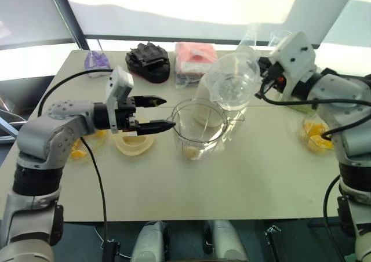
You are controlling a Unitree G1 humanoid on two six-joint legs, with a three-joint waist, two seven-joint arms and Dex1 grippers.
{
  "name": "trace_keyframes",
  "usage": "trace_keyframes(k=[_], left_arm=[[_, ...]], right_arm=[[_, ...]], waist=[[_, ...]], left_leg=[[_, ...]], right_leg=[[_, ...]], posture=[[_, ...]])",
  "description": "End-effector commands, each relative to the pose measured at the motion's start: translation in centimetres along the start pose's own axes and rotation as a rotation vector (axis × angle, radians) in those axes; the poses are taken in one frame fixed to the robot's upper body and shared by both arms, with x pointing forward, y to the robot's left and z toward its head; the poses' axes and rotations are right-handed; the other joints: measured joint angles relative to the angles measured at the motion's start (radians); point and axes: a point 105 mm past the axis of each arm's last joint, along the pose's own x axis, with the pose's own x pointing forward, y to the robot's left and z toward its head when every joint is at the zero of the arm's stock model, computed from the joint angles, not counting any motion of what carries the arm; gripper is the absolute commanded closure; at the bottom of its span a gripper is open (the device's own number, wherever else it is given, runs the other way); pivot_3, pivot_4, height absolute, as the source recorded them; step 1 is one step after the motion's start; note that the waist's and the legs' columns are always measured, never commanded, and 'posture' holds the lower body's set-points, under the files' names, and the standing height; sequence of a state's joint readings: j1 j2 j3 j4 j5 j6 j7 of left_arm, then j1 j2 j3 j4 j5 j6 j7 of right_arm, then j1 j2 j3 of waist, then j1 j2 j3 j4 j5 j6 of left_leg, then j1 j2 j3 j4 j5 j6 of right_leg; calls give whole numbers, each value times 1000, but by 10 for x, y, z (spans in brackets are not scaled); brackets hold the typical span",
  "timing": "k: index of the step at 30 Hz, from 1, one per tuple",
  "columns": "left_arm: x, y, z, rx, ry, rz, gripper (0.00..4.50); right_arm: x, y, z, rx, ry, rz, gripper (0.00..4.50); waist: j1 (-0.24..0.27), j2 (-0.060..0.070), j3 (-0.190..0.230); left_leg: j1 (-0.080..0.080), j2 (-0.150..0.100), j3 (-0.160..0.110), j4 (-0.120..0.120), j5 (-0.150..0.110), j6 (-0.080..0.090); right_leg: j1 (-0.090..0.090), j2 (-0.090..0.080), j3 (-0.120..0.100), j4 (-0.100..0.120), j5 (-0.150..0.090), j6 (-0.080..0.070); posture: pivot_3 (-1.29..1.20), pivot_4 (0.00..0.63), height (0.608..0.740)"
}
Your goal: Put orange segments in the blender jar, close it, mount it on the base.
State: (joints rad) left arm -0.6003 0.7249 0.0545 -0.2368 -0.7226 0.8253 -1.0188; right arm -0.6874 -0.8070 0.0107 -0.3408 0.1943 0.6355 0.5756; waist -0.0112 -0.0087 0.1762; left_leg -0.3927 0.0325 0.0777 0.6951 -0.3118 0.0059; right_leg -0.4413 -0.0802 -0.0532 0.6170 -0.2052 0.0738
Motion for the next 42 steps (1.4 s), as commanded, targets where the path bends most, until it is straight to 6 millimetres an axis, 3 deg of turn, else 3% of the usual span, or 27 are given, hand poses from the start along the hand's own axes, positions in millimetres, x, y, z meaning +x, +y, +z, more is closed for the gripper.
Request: trace_keyframes(k=[1, 18, 42], left_arm=[[-1, -4, 8, 33, -27, -5, 0], [0, -5, 7, 23, -32, -7, 0], [1, -6, 7, 20, -35, -9, 0]], right_arm=[[-5, -5, 15, -113, -49, -27, 4473], [-1, -7, 13, -324, -46, -66, 4473], [2, -14, 22, -471, -88, -126, 4473]], waist=[[0, 0, 0], [0, 0, 0], [0, 0, 0]], left_leg=[[0, 0, 0, 0, 0, 0], [0, 0, 0, 0, 0, 0], [0, 0, 0, 0, 0, -1]], right_leg=[[0, 0, 0, 0, 0, 0], [0, 0, 0, 0, 0, 0], [0, 0, 0, 0, 0, 0]], posture=[[0, 150, 740], [0, 150, 740], [0, 150, 740]])
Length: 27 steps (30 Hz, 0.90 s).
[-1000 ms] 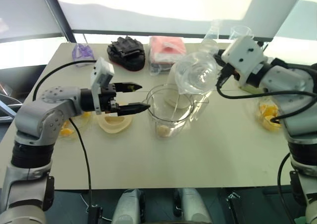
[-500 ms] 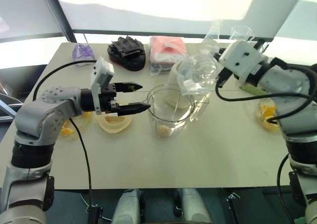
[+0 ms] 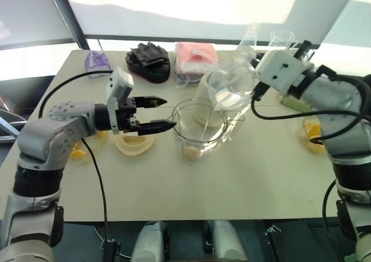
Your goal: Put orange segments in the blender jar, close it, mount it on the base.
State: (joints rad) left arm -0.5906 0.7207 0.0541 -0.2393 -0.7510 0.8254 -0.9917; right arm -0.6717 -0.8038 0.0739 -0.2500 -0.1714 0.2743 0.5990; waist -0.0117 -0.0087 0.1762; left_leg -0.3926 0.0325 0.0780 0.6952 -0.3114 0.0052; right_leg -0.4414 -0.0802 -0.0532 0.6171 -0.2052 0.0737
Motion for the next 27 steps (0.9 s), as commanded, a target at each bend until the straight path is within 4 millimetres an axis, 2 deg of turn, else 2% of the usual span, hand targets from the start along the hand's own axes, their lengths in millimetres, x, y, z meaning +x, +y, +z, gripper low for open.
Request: trace_keyframes(k=[1, 17, 27], left_arm=[[0, -6, 7, 38, -19, -14, 0], [1, -6, 6, 35, -19, -13, 0], [1, -6, 5, 34, -18, -13, 0]], right_arm=[[-3, -19, 16, -53, -53, -70, 4473], [-1, -22, 24, -161, -87, -92, 4473], [-1, -24, 23, -157, -91, -103, 4473]], waist=[[0, 0, 0], [0, 0, 0], [0, 0, 0]], left_leg=[[0, 0, 0, 0, 0, 0], [0, 0, 0, 0, 0, 0], [0, 0, 0, 0, 0, -1]], right_leg=[[0, 0, 0, 0, 0, 0], [0, 0, 0, 0, 0, 0], [0, 0, 0, 0, 0, 0]], posture=[[0, 150, 740], [0, 150, 740], [0, 150, 740]])
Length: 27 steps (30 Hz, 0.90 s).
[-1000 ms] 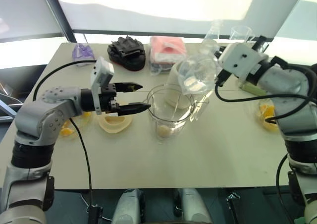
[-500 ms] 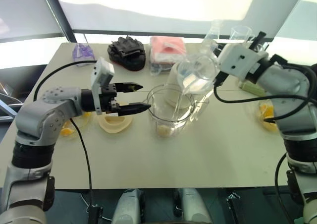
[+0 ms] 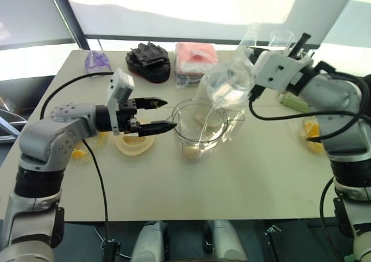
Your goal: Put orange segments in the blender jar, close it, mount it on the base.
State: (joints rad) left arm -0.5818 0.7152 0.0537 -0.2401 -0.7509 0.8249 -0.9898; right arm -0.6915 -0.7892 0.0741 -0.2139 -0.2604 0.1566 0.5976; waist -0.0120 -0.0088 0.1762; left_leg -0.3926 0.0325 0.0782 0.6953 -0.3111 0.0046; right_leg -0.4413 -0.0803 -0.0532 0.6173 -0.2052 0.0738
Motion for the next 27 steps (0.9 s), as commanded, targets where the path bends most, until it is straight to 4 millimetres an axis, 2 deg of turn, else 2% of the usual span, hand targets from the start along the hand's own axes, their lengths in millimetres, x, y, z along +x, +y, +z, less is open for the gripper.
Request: trace_keyframes(k=[1, 6, 9, 13, 18, 22, 27], left_arm=[[0, -5, 8, 43, -16, -12, 0], [0, -6, 8, 43, -15, -14, 0], [1, -6, 8, 43, -15, -21, 0], [1, -6, 10, 46, -15, -28, 0], [1, -6, 10, 49, -14, -38, 0], [3, -7, 14, 60, -16, -58, 0], [8, -7, 22, 78, -39, -74, 0]], right_arm=[[-3, -21, 13, -43, -46, -81, 4473], [-3, -21, 10, -1, -34, -90, 4473], [-5, -24, -7, 275, 26, -135, 4473], [-14, -37, -30, 616, 96, -217, 4473], [-27, -44, -43, 911, 129, -265, 4473], [-53, -52, -62, 1022, 193, -366, 4473], [-81, -37, -81, 1047, 284, -397, 4473]], waist=[[0, 0, 0], [0, 0, 0], [0, 0, 0], [3, 0, 0], [1, 0, 0], [2, 0, 0], [3, 0, 0]], left_leg=[[0, 0, 0, 0, 0, 0], [0, 0, 0, 0, 0, 0], [0, 0, 0, 0, 0, 0], [0, 0, 0, 0, 0, -1], [0, 0, 0, 0, 0, 0], [0, 0, 0, 0, 0, 0], [0, 0, 0, 0, 0, 0]], right_leg=[[0, 0, 0, 0, 0, 0], [0, 0, 0, 0, 0, 0], [0, 0, 0, 1, 0, 0], [0, 0, 0, 2, 0, 0], [0, 0, 0, 1, 0, 0], [0, 0, -1, 1, 0, 0], [0, 0, 0, 1, 0, 0]], posture=[[0, 150, 740], [0, 150, 740], [0, 150, 740], [0, 150, 740], [0, 150, 740], [0, 150, 740], [0, 150, 740]])
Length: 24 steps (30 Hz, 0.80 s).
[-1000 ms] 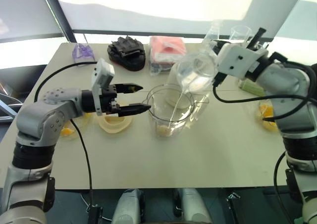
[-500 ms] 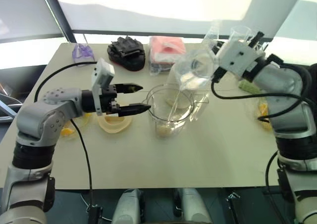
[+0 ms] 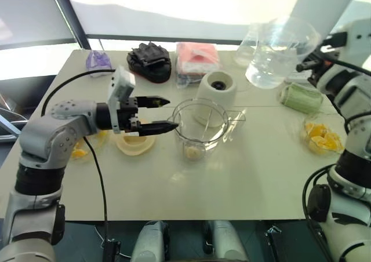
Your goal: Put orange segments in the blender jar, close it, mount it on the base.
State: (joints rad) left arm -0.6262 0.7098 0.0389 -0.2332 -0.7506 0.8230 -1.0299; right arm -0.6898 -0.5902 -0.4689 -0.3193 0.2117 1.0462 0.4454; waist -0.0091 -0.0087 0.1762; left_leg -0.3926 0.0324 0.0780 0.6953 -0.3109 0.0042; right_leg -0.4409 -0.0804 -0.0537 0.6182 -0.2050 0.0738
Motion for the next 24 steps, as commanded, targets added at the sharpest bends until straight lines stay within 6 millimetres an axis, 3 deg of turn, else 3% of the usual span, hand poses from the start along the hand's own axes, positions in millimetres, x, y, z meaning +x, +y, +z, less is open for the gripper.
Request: trace_keyframes(k=[1, 6, 14, 19, 24], left_arm=[[4, -1, 15, 52, -36, -22, 0], [10, -1, 21, 93, -36, -53, 0], [12, 11, 24, 121, -41, -18, 0], [13, 10, 21, 114, -38, -18, 0], [12, 9, 18, 105, -33, -13, 0]], right_arm=[[-21, -15, 0, 18, -36, -58, 4473], [-46, -36, -47, 80, 34, -163, 4473], [-66, -32, -107, 121, 128, -178, 4473], [-66, -26, -147, 159, 191, -166, 4473], [-58, -20, -170, 100, 236, -118, 4473]], waist=[[0, 0, 0], [-1, 0, 0], [-5, 1, 0], [-5, 1, 0], [-5, 1, 0]], left_leg=[[0, 0, 0, 0, 0, 0], [0, 0, 0, 0, 0, 0], [2, 0, 0, 0, 0, 0], [2, 0, -1, 0, 0, 0], [2, 0, -1, 0, 0, 0]], right_leg=[[0, 0, 0, 0, 0, 0], [0, 0, 0, 0, 0, 0], [0, 1, 1, 1, 0, 0], [1, 1, 1, 2, -1, -1], [0, 1, 1, 1, -1, -2]], posture=[[0, 150, 740], [0, 150, 740], [0, 150, 740], [0, 150, 740], [0, 150, 740]])
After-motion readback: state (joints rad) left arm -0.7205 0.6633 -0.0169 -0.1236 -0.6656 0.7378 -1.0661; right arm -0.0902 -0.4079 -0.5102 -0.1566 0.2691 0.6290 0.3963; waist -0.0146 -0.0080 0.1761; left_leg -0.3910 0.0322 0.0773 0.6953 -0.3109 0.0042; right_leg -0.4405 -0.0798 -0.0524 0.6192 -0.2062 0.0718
